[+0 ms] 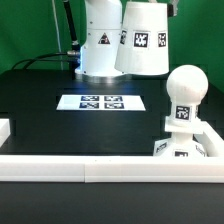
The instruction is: Assemble lamp
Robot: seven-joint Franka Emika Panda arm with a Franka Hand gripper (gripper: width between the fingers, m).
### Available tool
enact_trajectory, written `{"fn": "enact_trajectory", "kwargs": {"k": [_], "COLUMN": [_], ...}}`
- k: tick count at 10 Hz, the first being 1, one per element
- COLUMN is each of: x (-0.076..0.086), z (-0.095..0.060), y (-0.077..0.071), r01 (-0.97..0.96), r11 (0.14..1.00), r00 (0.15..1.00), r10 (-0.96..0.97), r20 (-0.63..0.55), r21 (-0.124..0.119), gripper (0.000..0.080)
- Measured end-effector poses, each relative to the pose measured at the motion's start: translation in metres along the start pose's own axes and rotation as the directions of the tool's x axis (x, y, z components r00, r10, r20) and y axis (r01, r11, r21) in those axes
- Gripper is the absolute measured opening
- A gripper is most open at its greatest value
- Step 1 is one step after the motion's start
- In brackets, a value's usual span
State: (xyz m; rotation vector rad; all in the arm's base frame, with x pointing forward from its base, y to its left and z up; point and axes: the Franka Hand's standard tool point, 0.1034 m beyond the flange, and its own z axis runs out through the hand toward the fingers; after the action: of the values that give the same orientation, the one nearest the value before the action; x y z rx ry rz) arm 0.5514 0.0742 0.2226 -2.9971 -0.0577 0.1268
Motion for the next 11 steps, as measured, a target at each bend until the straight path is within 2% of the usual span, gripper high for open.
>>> {"fn": "enact_trajectory", "kwargs": {"k": [4,9,11], "x": [0.025,0.056,0.056], "z": [-0.018,-0.008,-0.006], "y": [-0.019,-0.034,-0.033], "r01": [0.015,-0.047,-0.044], "r11": [1.000,0.999,0.999], "r00": [1.000,0.999,0.999], "r10": [-0.015,0.048,0.044], "r20": [-0.020,-0.025,-0.024], "r21": [0.005,0.005,0.004], "gripper": [0.0045,0.0045,0.0045]}}
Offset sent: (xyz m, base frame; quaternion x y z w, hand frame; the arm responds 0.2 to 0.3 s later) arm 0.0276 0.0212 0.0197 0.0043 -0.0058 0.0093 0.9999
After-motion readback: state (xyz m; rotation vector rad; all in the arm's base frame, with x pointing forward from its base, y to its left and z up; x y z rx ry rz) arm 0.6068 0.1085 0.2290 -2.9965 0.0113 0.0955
